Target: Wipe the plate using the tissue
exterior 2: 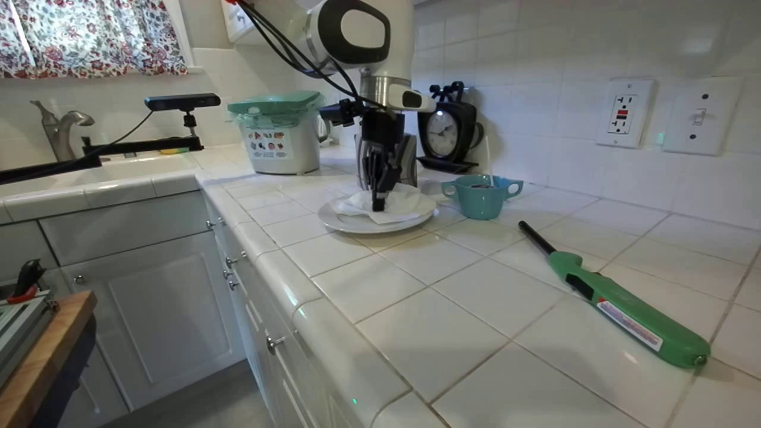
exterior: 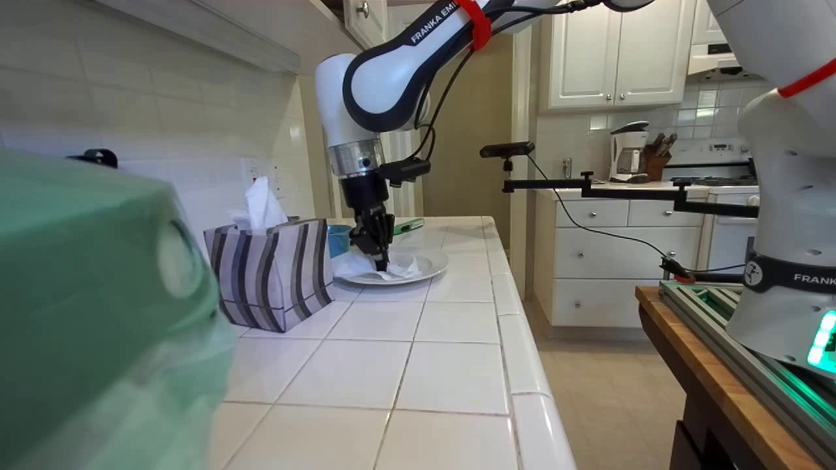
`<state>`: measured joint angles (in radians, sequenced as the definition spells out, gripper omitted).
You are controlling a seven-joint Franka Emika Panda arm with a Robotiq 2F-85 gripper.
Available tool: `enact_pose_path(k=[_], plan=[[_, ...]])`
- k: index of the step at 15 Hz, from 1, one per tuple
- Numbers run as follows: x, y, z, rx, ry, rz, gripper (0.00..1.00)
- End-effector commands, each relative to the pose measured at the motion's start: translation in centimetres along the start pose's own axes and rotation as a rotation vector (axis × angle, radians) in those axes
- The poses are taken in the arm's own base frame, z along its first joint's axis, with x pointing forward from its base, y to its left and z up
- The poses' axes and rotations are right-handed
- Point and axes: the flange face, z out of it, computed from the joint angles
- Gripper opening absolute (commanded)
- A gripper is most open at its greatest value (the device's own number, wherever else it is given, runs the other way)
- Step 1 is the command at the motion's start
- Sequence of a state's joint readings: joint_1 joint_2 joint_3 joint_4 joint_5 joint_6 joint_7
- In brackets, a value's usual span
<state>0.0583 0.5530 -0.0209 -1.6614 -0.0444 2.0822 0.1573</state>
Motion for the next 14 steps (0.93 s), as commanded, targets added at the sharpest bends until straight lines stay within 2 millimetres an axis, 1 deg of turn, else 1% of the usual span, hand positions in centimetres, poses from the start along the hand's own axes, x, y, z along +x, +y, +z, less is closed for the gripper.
enact_pose_path(k=[1, 3, 5, 6, 10, 14], plan=[[-1.1, 1.4, 0.3, 0.006, -0.031, 0.012, 0.00], [-0.8, 1.5, 0.2, 0.006, -0.020, 0.010, 0.00], [-0.6, 1.1, -0.6, 0.001, -0.006, 0.002, 0.00], [-1.1, 0.9, -1.2, 0.014, -0.017, -0.001, 0.00], [-2.8, 0.4, -2.1, 0.022, -0.057, -0.015, 0.00], [-3.8, 1.0, -1.0, 0.011, -0.111, -0.004, 0.00]])
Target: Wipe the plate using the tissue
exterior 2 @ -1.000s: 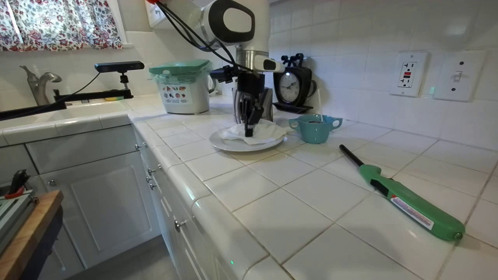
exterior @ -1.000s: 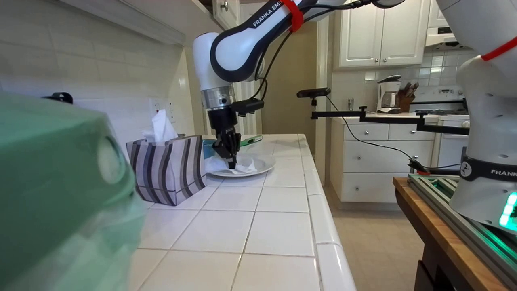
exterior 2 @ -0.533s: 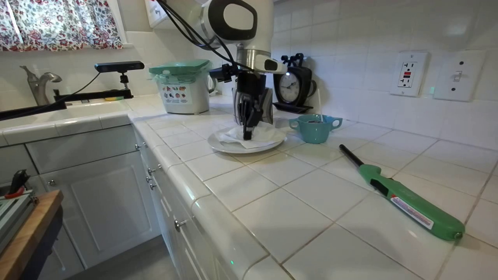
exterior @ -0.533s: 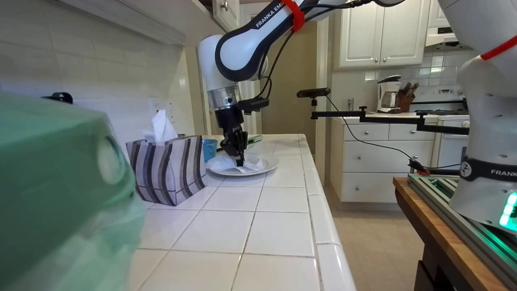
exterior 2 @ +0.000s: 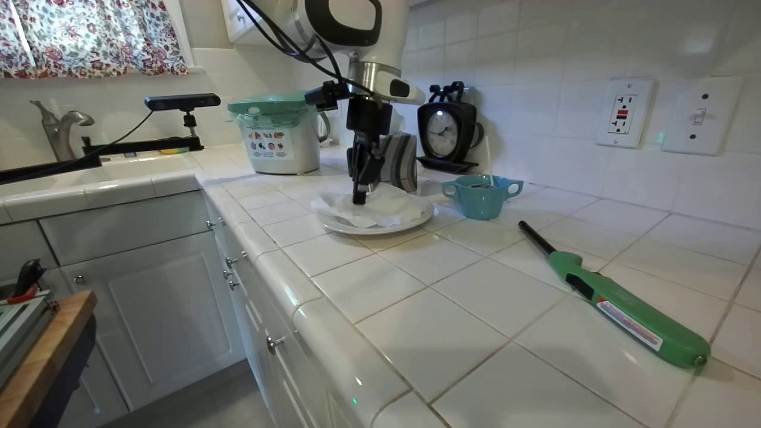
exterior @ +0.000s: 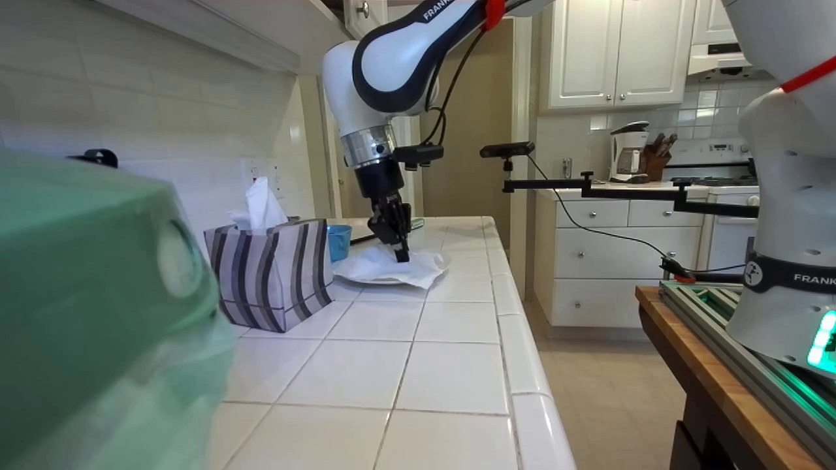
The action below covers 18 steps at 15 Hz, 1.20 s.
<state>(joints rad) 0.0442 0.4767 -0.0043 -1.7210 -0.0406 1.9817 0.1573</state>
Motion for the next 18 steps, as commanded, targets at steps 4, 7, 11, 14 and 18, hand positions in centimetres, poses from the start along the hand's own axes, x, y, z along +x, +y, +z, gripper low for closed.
enact_pose_path(k=[4, 7, 11, 14, 18], plan=[[-0.9, 1.7, 2.4, 0.002, -0.055, 0.013, 0.00], [-0.7, 2.6, 2.9, -0.007, -0.057, 0.028, 0.00], [-0.1, 4.0, 3.3, -0.017, -0.055, 0.055, 0.00], [0.7, 5.4, 3.3, -0.024, -0.042, 0.082, 0.00], [2.1, 6.6, 2.9, -0.013, -0.005, 0.107, 0.00]])
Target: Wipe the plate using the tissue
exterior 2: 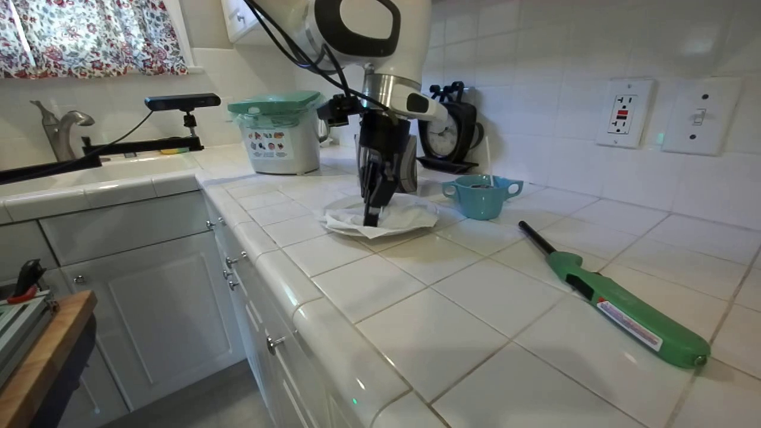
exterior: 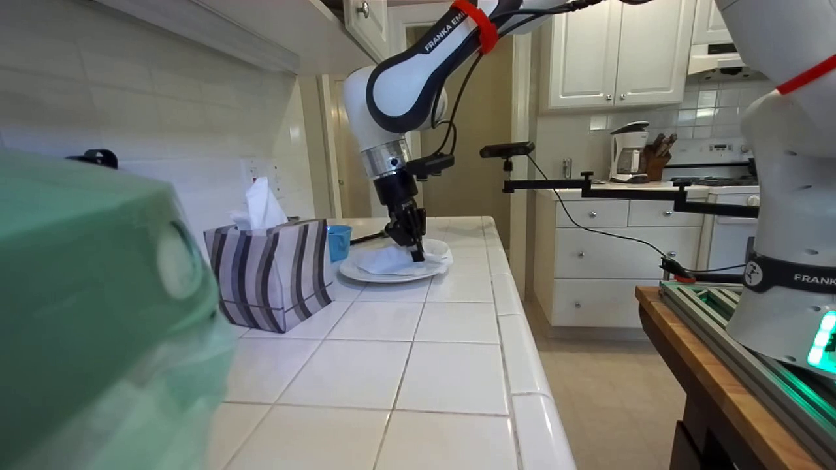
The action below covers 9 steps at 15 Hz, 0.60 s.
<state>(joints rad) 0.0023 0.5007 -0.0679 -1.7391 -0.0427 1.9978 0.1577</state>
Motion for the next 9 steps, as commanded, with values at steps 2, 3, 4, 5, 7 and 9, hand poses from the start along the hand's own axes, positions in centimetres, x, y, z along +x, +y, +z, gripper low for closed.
enact_pose_path(k=[2, 3, 4, 5, 7, 9], plan=[[2.6, 0.1, 0.1, 0.003, 0.055, 0.012, 0.00], [3.0, 0.0, -0.1, 0.004, 0.074, 0.014, 0.00], [3.5, -0.2, -0.2, 0.004, 0.089, 0.012, 0.00], [3.9, -0.3, -0.3, 0.003, 0.102, 0.010, 0.00], [4.5, -0.9, -0.7, 0.013, 0.129, -0.002, 0.00], [4.9, -2.1, -1.2, 0.025, 0.158, -0.021, 0.00]])
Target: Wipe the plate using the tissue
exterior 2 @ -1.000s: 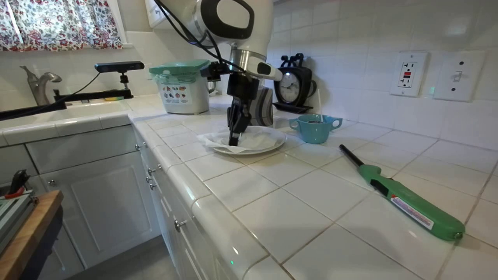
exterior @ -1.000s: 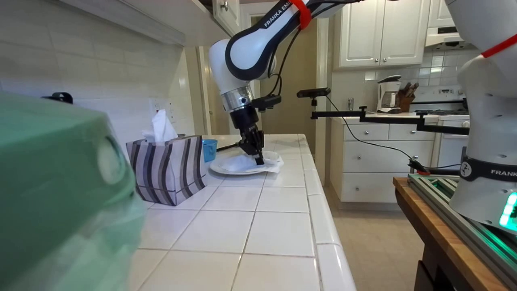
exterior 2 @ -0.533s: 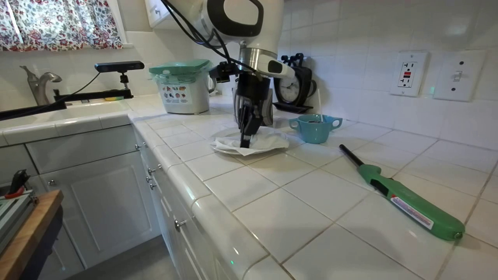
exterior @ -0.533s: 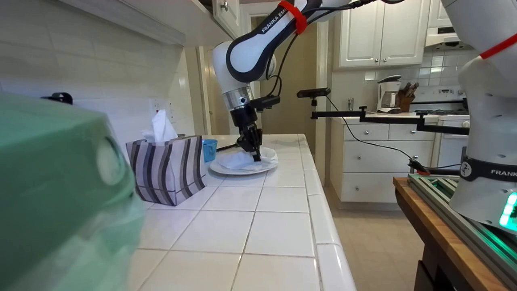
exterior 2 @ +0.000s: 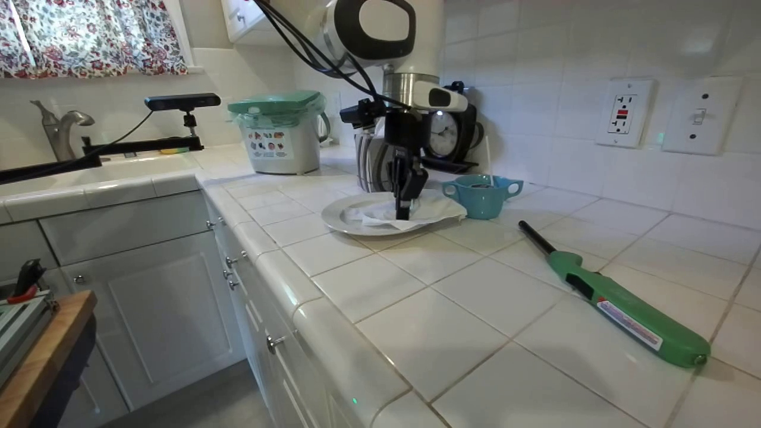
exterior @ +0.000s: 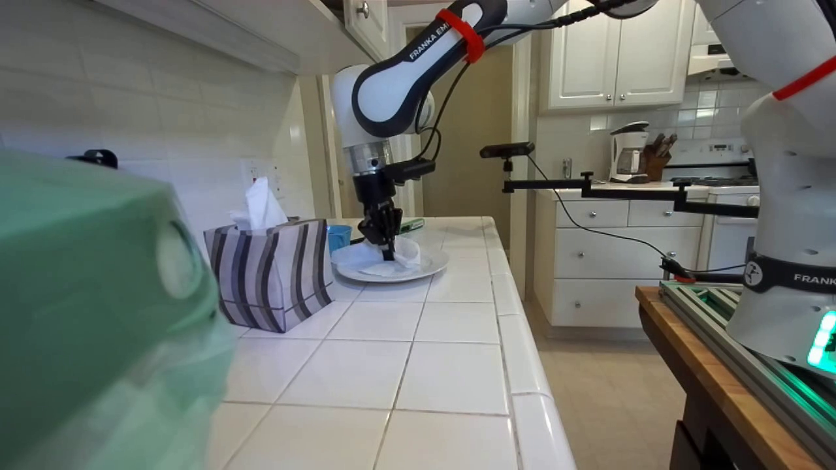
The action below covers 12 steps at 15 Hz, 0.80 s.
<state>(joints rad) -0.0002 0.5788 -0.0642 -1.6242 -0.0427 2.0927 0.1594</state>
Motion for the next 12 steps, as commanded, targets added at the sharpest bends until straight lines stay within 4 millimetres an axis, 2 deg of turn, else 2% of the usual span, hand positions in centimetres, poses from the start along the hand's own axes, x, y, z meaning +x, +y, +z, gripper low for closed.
enact_pose_path(k=[1, 8, 12], plan=[[1.3, -2.1, 0.2, 0.016, 0.040, -0.032, 0.00], [0.0, -7.6, -0.5, 0.065, 0.037, -0.144, 0.00], [-1.2, -8.5, -1.0, 0.078, 0.011, -0.168, 0.00]])
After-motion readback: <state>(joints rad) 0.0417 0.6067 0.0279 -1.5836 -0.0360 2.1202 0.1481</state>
